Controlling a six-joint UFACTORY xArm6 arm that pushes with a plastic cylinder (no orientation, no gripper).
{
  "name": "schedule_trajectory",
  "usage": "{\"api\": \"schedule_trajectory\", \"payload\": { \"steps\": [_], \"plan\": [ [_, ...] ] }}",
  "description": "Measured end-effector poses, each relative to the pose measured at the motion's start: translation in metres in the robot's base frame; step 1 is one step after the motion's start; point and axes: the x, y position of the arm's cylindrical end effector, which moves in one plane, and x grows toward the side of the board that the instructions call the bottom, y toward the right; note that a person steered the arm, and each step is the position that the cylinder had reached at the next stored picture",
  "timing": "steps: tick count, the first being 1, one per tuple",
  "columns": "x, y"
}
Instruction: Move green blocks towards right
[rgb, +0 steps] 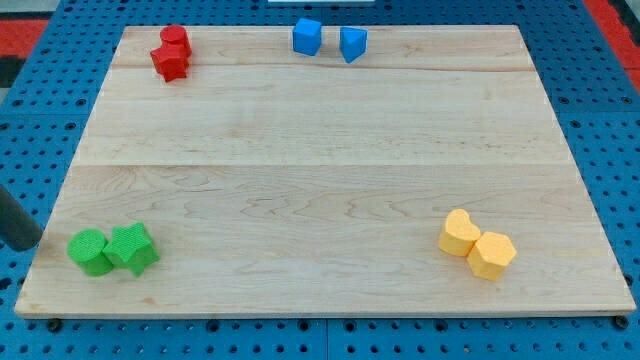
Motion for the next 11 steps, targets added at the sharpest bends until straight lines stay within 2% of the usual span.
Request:
{"api": "schedule_trajectory", "payload": {
  "steps": [3, 5, 8, 11],
  "plan": [
    [0.012, 0.005],
    [0.023, 0.052],
    [0.016, 0.081],
    [-0.019, 0.188]
  ]
}}
